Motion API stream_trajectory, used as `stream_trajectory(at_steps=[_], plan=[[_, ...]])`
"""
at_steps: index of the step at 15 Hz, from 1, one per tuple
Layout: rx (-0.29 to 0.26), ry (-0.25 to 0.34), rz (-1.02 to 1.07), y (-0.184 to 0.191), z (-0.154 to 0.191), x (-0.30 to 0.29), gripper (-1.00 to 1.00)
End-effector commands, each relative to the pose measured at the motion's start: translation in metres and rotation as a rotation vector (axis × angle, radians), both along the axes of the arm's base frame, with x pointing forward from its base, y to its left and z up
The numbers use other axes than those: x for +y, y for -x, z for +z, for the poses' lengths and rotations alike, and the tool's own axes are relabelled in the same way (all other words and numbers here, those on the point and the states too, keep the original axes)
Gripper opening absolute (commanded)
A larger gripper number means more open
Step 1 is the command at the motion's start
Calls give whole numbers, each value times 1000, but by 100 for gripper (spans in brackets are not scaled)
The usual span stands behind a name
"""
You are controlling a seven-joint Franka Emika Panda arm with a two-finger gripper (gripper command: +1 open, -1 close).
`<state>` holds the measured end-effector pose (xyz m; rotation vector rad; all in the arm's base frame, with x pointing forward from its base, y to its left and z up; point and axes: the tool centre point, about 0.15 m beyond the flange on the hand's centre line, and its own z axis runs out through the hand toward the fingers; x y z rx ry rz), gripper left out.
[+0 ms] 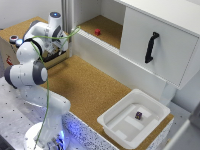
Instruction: Pull the drawer
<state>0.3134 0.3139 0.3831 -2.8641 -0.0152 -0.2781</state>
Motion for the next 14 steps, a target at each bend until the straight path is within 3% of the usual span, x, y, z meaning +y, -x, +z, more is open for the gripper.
stream_trajectory(at_steps=[1, 3, 6, 12, 13, 14], plan=[[-23, -72, -35, -12, -41, 22, 100], [-6, -77, -33, -15, -52, 26, 100], [50, -132, -8, -18, -73, 31, 100], [78, -176, 73, -23, -86, 47, 100], [80, -185, 65, -24, -88, 44, -100], [86, -200, 51, -25, -91, 40, -100]])
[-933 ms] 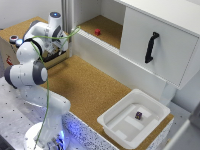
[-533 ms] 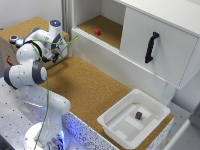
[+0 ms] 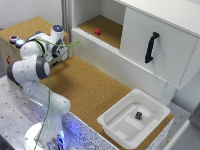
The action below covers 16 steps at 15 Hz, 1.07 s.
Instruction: Pull the drawer
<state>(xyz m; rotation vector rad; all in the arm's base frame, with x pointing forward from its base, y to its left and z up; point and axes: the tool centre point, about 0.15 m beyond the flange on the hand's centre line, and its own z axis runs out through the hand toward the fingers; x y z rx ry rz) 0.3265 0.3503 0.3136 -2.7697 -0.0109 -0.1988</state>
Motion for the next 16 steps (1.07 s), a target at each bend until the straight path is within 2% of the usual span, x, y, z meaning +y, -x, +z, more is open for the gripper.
stream_trajectory(at_steps=[1, 10, 15, 16], plan=[[43, -102, 34, -13, -24, 1, -100], [62, -116, 74, -11, -31, -1, -100], [33, -82, 43, -8, -30, -29, -100], [32, -90, 39, -8, -32, -38, -100]])
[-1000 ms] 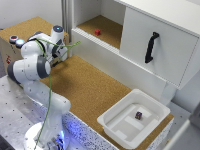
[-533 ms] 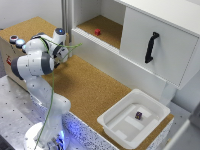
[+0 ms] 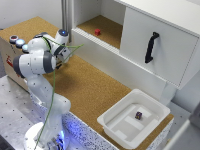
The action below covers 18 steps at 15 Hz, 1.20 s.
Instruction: Pull the drawer
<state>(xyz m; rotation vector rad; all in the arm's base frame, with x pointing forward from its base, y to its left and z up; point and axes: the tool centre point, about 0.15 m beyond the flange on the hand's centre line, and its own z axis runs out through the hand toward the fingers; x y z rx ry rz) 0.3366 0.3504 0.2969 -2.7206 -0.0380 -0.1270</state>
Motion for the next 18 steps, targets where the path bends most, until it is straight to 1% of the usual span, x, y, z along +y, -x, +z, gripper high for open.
stream_trajectory(at_steps=[1, 2, 3, 4, 6, 7, 9, 12, 18], plan=[[-18, -45, -2, 1, -16, -47, -100], [-29, -54, -10, 1, -17, -61, -100], [-32, -84, -10, 1, -22, -73, -100], [-57, -85, 3, 1, -27, -83, -100], [-47, -110, 18, -1, -37, -103, -100], [-41, -112, 20, -3, -40, -114, -100], [-39, -126, 27, -9, -41, -138, -100], [-52, -114, 21, -17, -36, -169, -100], [-60, -79, -41, -27, -25, -236, -100]])
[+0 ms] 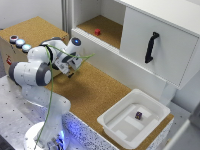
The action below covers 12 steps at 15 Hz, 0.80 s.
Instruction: Pull the drawer
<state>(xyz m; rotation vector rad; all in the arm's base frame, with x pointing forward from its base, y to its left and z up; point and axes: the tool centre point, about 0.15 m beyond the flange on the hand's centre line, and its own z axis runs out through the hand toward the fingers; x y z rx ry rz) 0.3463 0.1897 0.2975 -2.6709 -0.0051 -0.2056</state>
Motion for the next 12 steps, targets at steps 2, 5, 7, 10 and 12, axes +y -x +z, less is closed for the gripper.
stream_trajectory(at_steps=[2, 5, 7, 10, 12], plan=[[-37, 54, 16, -13, -9, -84, 100], [-121, 158, 42, -1, 31, -88, 100], [-172, 213, 87, 8, 53, -82, 100], [-201, 228, 111, 13, 74, -84, 100], [-242, 256, 101, 18, 94, -90, 100]])
